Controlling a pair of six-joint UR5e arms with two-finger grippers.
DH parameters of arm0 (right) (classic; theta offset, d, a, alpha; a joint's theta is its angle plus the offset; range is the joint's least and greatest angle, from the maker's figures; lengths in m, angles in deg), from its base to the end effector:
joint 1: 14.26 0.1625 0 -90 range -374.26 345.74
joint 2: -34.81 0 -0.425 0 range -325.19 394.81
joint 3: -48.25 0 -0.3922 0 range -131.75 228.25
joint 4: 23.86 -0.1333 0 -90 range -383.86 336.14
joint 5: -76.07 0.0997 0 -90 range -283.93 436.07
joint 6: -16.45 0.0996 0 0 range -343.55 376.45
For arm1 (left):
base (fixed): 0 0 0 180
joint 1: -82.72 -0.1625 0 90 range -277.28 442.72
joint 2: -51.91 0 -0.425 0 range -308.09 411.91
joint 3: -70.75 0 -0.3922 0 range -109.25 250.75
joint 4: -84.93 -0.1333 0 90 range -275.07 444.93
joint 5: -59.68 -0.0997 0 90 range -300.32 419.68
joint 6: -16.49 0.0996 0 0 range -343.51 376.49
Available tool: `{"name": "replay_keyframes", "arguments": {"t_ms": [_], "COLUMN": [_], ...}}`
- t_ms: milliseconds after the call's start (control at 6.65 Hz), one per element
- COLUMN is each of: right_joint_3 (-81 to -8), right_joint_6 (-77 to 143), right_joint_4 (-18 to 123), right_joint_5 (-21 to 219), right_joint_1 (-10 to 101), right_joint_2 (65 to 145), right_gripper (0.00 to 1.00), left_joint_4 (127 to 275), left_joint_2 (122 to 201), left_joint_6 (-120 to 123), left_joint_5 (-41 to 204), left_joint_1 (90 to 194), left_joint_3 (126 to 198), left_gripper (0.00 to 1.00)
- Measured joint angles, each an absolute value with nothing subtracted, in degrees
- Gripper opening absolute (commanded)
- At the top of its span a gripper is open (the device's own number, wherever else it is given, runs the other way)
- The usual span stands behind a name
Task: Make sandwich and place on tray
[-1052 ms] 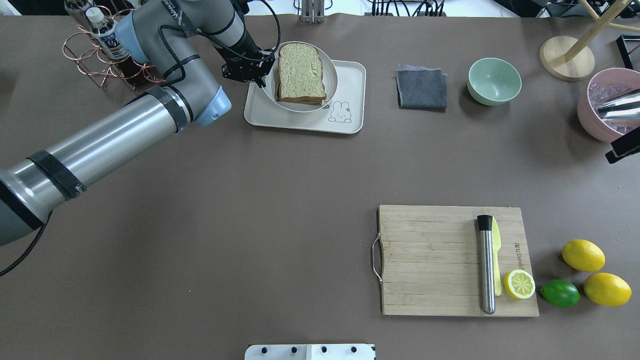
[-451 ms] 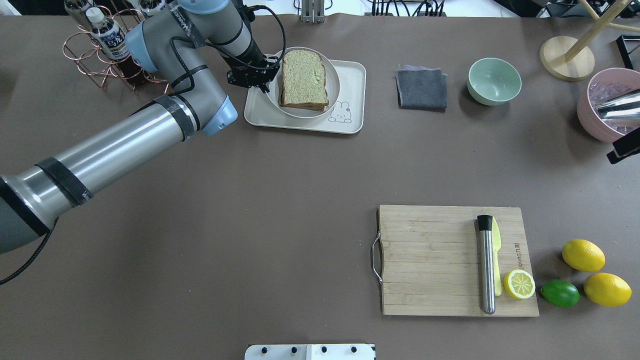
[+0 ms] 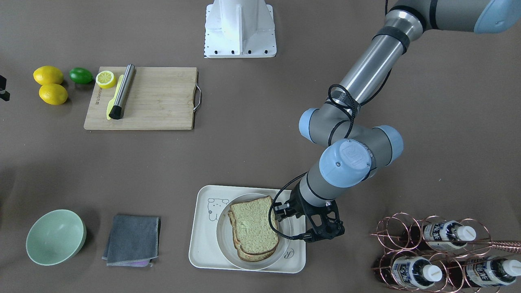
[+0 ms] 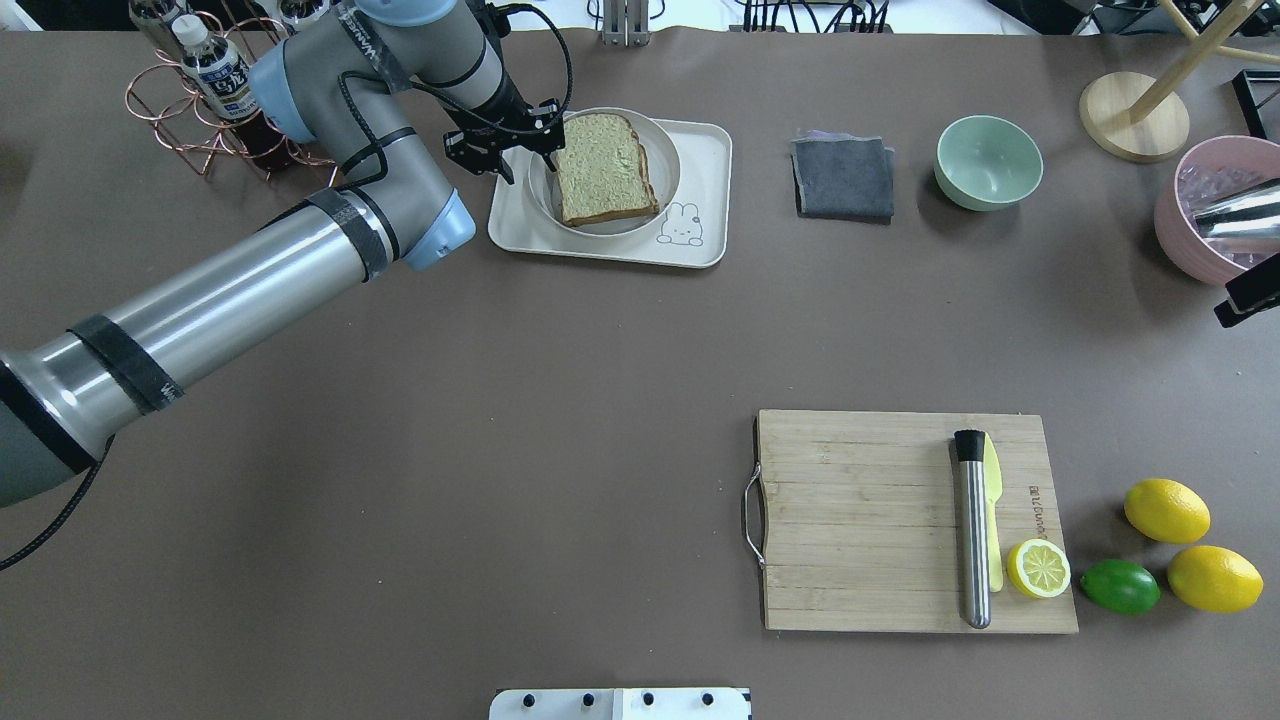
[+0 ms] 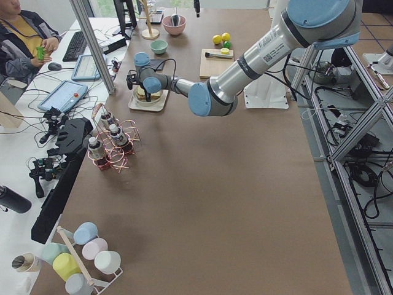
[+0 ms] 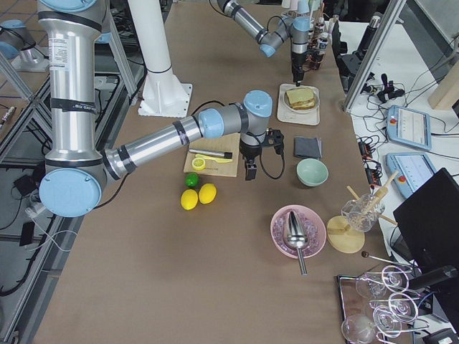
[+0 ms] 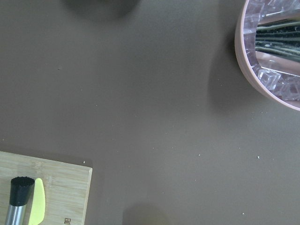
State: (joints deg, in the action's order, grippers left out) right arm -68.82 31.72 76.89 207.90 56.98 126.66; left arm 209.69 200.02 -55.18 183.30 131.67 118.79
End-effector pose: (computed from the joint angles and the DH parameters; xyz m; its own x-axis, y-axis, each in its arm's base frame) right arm -0.0834 -0.4534 0.4671 0.7109 -0.1419 0.6888 0.1287 0.9891 0.0710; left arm 0.5090 -0.7035 0.2528 0.5018 -0.1775 -0.8466 0.1980 0.9763 -0.0873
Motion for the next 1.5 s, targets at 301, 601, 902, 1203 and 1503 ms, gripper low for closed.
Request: {"name": "replay_keyframes", "arguments": {"t_ms": [301, 601, 902, 1203, 1503], "right_joint_3": [-68.6, -68.6, -67.9, -64.6, -62.2], "right_joint_6": [31.6, 31.5, 31.4, 31.4, 30.6], "right_joint_4": [76.9, 76.9, 76.7, 76.3, 76.1], "right_joint_5": [207.9, 207.9, 207.9, 207.9, 208.5], "right_joint_1": [56.9, 56.9, 57.0, 56.9, 57.5], "right_joint_2": [126.5, 126.4, 126.0, 123.9, 122.7], "right_gripper": [1.0, 1.0, 1.0, 1.0, 1.0], "left_joint_4": [200.3, 181.4, 168.8, 162.2, 160.0], "left_joint_2": [191.9, 183.1, 171.9, 161.9, 151.8], "left_joint_6": [-53.6, -42.0, -26.8, -12.7, 0.0], "left_joint_5": [183.8, 184.1, 184.2, 184.2, 184.3], "left_joint_1": [132.0, 133.7, 137.8, 143.3, 149.8], "left_joint_3": [133.0, 150.4, 167.9, 178.7, 185.6], "left_gripper": [0.73, 0.76, 0.96, 0.96, 0.97]}}
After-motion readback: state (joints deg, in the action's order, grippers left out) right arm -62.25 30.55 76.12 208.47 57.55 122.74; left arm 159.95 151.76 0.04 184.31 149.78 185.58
